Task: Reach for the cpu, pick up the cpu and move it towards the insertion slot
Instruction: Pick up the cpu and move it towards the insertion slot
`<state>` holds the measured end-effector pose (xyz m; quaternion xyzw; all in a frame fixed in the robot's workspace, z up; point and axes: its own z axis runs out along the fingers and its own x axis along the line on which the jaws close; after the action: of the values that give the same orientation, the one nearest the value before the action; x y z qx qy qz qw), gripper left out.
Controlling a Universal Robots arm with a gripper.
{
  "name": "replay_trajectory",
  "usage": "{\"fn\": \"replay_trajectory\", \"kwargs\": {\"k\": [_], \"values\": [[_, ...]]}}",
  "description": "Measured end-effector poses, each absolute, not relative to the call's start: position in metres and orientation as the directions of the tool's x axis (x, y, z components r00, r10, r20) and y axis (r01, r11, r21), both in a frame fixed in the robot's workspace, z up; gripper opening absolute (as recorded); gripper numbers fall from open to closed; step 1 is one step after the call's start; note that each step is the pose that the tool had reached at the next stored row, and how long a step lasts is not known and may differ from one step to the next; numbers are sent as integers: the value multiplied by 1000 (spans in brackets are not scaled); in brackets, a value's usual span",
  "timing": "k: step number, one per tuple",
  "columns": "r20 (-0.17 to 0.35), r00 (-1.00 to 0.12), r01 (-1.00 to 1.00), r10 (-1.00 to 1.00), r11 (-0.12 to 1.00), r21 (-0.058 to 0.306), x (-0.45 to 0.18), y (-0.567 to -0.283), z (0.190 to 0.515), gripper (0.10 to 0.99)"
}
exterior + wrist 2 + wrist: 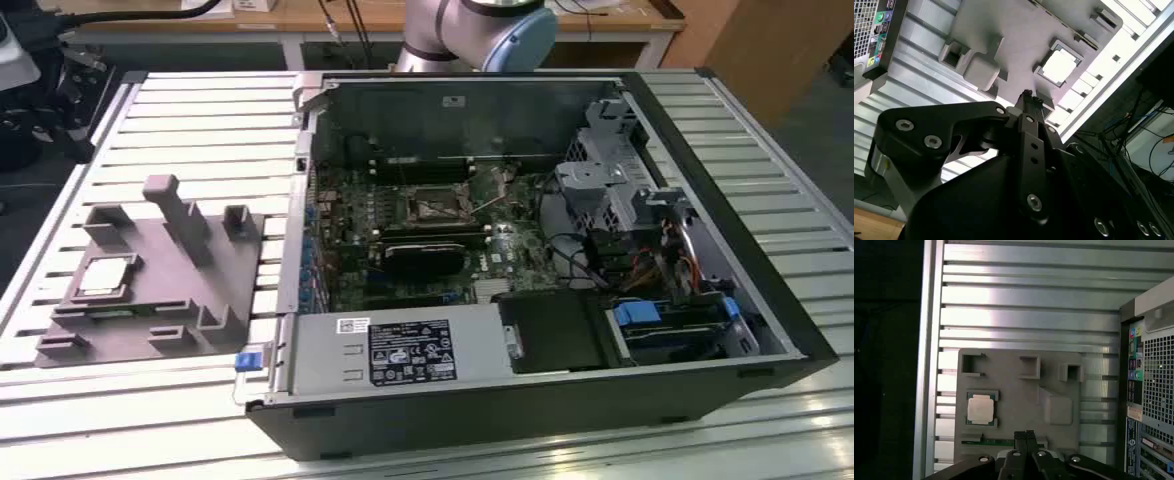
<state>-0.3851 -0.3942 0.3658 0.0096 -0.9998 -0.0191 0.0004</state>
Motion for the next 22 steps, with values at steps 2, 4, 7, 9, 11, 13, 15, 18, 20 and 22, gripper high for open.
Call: {"fn": "replay_trajectory", "kwargs": {"k": [2, 4, 7, 9, 11, 13, 15, 18, 20, 22], "values": [[0, -1000, -19, -19, 999, 38, -385, -394, 366, 106], [0, -1000, -19, -19, 999, 38, -385, -394, 366, 106], [0, -1000, -19, -19, 999, 38, -385, -394, 365, 106], [0, -1000, -19, -19, 999, 38, -386, -394, 364, 106], [0, -1000, -19, -19, 999, 38, -387, -394, 363, 106], [0, -1000, -19, -19, 999, 38, -388, -394, 361, 106], [0, -1000, -19, -19, 999, 38, -389, -394, 359, 106], [0, -1000, -19, -19, 999, 38, -391, -394, 357, 106], [0, -1000, -19, -19, 999, 38, -392, -394, 355, 106], [0, -1000, -19, -19, 999, 38, -393, -394, 353, 106]]}}
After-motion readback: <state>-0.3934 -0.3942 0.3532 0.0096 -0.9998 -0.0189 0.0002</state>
